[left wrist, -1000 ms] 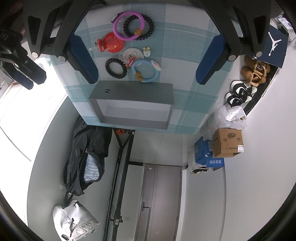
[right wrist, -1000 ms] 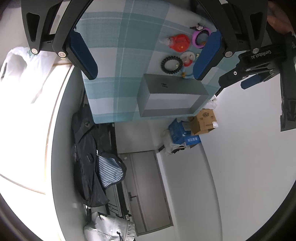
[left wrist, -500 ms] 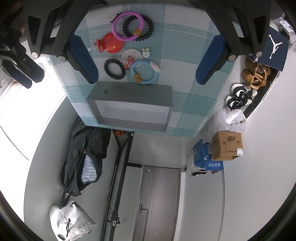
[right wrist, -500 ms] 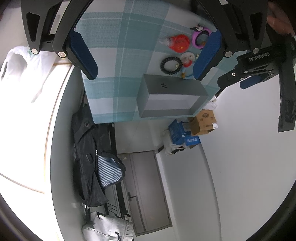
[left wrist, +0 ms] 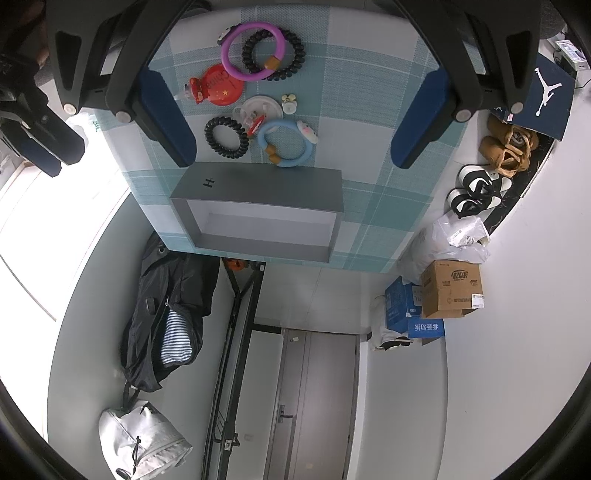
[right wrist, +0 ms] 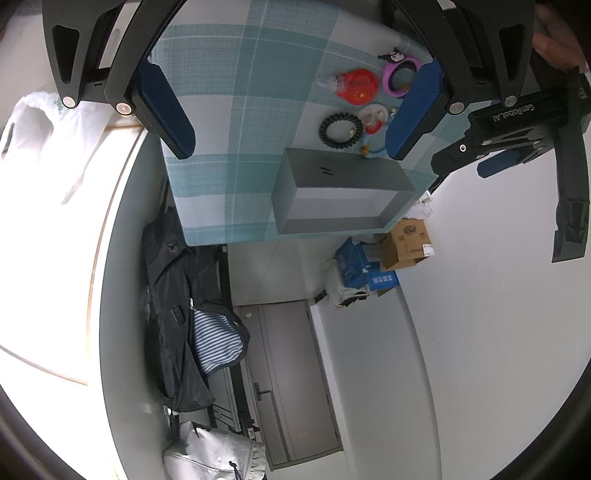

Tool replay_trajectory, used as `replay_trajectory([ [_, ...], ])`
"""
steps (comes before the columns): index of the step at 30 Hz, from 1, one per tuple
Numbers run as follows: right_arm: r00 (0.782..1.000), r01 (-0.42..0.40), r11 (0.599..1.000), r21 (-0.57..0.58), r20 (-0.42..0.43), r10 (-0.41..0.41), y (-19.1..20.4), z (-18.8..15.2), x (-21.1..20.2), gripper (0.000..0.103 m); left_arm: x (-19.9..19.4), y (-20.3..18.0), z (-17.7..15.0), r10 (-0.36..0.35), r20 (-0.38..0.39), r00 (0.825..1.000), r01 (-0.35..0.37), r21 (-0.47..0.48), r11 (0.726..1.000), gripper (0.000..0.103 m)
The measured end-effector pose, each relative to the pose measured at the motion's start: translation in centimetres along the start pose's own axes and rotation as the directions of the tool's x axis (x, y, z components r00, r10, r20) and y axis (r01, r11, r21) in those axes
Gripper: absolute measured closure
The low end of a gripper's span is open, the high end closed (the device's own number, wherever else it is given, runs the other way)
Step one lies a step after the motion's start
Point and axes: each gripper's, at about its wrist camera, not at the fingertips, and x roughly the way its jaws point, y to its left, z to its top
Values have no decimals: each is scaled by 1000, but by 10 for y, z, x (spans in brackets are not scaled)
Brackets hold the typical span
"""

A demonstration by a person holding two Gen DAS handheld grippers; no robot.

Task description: Organize jewelry

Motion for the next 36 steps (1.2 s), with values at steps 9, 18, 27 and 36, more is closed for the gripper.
replay_trajectory([
  [9,1000,0,1000,-3,-2,0,2,-1,1,0,0,-1,1,-1,3,1000,1,0,1000,1],
  [18,1000,2,1000,-8,-6,-2,4,-2,1,0,2,-2,0,-6,-1,1000,6,2,1000,1],
  [27,999,-25,1000,-5,-44,25,5,-3,7,0,4,1,0,-22,-26,999,22,-1,1000,1],
  [36,975,-121,993,-7,-188,118,13,-15,33,0,7,27,-3,-40,-105,994,33,-63,997,1],
])
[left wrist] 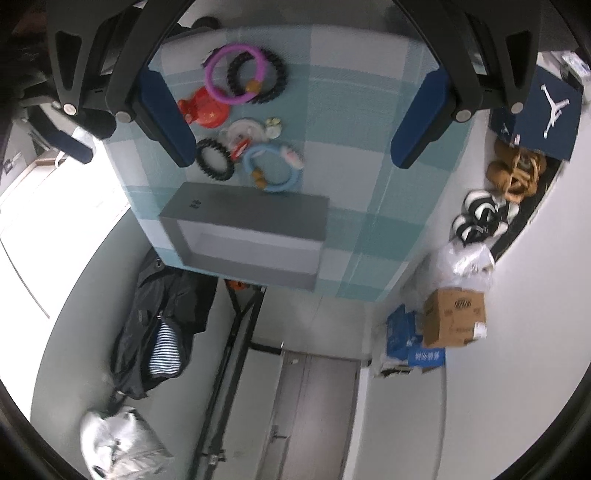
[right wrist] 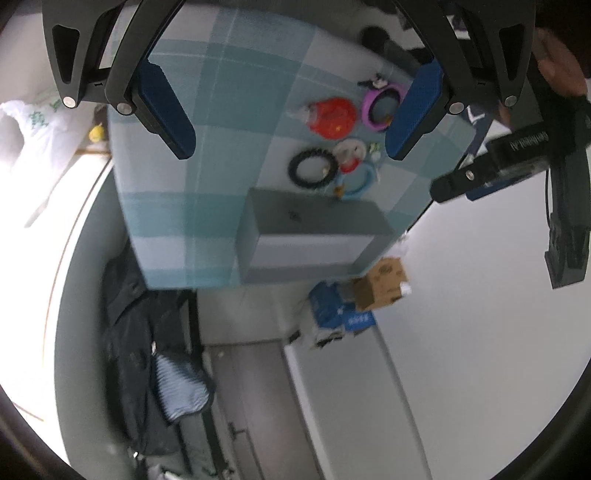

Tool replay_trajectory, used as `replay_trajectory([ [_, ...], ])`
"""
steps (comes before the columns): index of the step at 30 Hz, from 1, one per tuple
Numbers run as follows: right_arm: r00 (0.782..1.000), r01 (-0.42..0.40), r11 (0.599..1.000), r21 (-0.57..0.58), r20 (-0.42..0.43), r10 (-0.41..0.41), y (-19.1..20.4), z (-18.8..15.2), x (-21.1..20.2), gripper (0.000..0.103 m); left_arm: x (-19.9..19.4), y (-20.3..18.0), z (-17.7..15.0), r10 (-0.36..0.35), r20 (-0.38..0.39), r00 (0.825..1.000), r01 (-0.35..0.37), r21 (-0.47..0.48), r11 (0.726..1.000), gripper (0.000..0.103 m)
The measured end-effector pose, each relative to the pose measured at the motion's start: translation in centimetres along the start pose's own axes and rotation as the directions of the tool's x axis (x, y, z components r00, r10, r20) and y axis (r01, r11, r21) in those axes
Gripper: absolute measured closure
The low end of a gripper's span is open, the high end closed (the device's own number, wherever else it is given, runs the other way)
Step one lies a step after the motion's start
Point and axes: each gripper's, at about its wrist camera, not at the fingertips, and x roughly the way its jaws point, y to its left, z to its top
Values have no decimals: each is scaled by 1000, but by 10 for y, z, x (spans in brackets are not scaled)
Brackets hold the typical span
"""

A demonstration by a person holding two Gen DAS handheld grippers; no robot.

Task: Organize jewelry
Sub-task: 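Lower the left gripper onto the purple bangle and black bracelet and close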

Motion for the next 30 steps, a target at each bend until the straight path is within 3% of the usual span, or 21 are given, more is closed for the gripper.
replay_trajectory([
  [5,996,-39,999,0,-84,38,5,-6,19,2,4,16,-2,11,-39,999,-13,-32,999,1],
  [9,986,-57,998,-8,-159,55,11,-14,36,12,7,20,-9,18,-77,997,-18,-4,1000,1],
  [14,974,-53,999,-12,-222,49,12,-18,51,26,7,13,-18,-29,-143,989,38,66,997,1],
  [22,962,-50,999,20,-267,54,6,-21,58,51,14,12,-23,-49,-213,976,67,80,995,1],
  [27,963,-40,999,30,-265,46,3,-19,58,58,12,4,-31,-42,-222,974,76,144,987,1],
  [30,962,-39,999,37,-268,48,2,-18,61,67,11,0,-36,-47,-244,969,91,176,980,1],
])
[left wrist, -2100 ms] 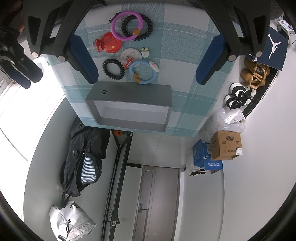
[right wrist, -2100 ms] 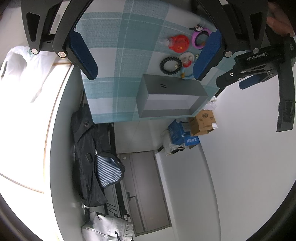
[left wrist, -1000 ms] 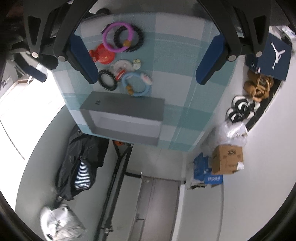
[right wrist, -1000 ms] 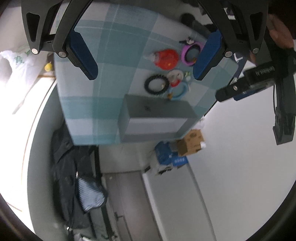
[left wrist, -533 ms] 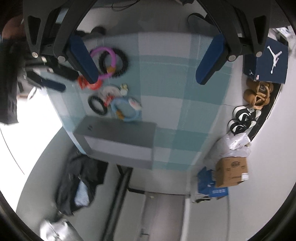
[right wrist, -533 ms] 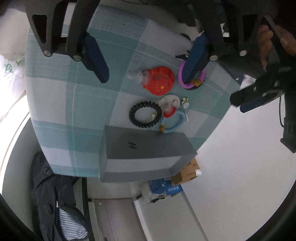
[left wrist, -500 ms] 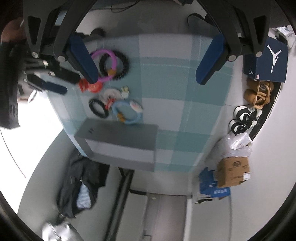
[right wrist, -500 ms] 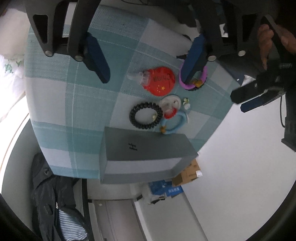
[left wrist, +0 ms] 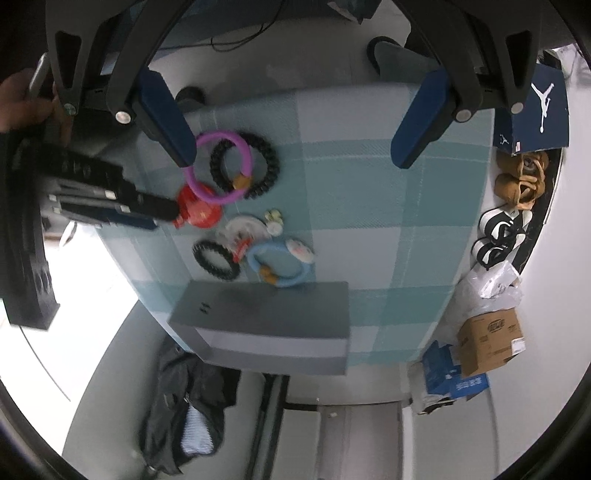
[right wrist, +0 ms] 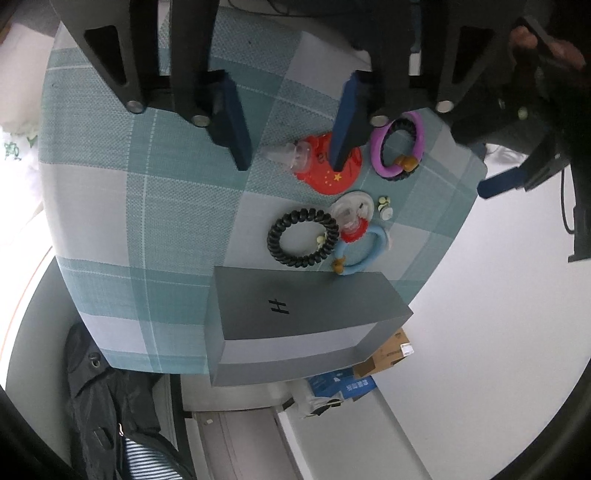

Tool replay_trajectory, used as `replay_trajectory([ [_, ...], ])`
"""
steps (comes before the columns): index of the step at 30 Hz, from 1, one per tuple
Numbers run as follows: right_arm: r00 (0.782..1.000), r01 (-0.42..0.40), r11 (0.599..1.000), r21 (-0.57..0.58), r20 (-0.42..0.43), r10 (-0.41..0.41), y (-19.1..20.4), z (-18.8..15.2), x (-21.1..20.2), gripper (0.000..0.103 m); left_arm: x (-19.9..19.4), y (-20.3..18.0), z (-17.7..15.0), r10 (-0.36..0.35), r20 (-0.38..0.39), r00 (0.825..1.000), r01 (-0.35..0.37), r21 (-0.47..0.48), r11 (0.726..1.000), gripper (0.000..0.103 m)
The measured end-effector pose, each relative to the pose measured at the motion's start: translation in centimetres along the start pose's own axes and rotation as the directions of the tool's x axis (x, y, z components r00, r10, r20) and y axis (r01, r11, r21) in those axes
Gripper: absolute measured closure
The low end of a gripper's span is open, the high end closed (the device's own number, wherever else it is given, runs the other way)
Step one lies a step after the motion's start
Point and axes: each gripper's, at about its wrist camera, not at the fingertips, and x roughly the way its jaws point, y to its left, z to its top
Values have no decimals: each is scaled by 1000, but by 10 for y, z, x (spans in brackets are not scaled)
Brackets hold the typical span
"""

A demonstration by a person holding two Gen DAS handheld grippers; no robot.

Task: Organize jewelry
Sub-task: 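Lower the left gripper onto the purple bangle and black bracelet and close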

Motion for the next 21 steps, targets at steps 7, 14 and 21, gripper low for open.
replay_trajectory([
  [7,1000,1,1000,1,4,-1,1,1,-2,74,1,-13,0,-23,-4,1000,23,49,999,1],
  [14,999,2,999,44,53,-4,-7,5,-13,74,15,-38,5,28,-7,1000,-27,174,984,1],
  [21,997,-9,997,72,71,4,-18,4,-22,74,28,-41,4,-1,-88,996,14,145,989,8],
])
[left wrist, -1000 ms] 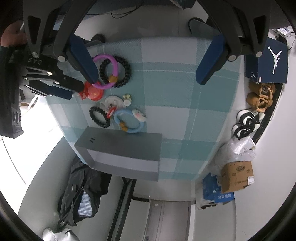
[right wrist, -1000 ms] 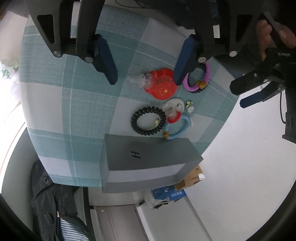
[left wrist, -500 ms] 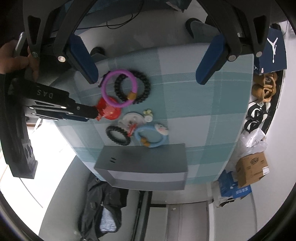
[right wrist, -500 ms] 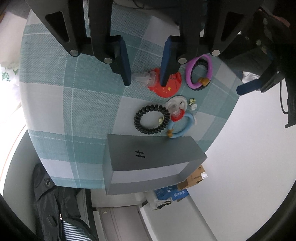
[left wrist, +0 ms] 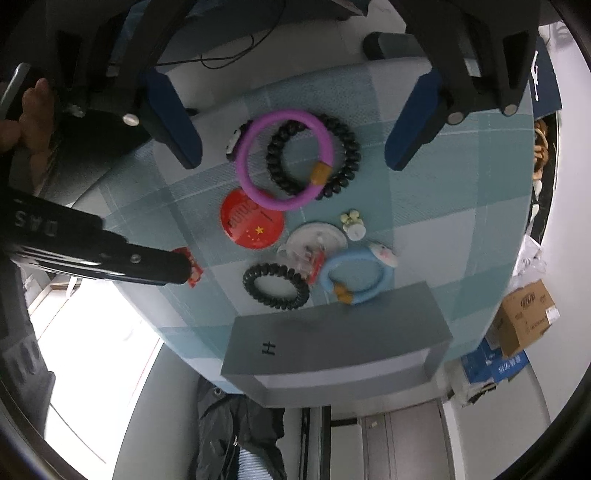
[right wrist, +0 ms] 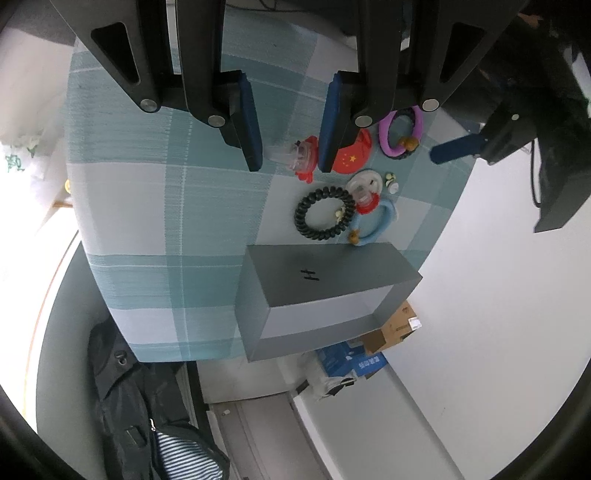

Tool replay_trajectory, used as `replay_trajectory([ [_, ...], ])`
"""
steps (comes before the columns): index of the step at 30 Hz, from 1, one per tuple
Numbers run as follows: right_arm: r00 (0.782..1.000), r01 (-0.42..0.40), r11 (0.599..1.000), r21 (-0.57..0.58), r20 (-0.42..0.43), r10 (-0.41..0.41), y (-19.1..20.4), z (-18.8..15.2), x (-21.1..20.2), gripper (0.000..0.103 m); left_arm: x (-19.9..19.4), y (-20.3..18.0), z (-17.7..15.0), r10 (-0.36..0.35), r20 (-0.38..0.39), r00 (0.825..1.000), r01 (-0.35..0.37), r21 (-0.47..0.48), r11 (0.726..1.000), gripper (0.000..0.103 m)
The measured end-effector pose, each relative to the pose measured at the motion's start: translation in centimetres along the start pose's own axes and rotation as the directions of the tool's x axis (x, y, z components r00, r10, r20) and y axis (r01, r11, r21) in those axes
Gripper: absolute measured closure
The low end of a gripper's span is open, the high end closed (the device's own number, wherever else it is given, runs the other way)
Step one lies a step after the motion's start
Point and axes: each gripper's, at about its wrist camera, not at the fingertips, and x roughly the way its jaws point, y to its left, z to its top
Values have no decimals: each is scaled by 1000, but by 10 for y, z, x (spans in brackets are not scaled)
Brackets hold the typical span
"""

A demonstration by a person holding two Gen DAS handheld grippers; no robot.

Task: Organize jewelry
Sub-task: 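Lower the left gripper onto the purple bangle and black bracelet and close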

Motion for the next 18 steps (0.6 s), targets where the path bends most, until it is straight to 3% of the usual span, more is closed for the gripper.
replay_trajectory([
  [2,1000,-5,1000,3,5,5,-1,0,-2,74,3,0,0,0,-15,1000,0,-10,1000,14],
  [4,1000,-7,1000,8,11,7,-3,0,-3,74,4,0,0,8,-27,1000,-8,-16,1000,28],
  [8,1000,-13,1000,15,21,12,-4,1,-6,74,2,-3,0,12,-20,1000,-12,-9,1000,37],
  [12,1000,-6,1000,8,20,6,-3,1,-7,74,2,-5,2,22,-12,1000,-22,6,1000,53],
  [18,1000,2,1000,23,26,-3,-5,1,-8,74,0,-1,6,-17,6,1000,17,-23,1000,54],
])
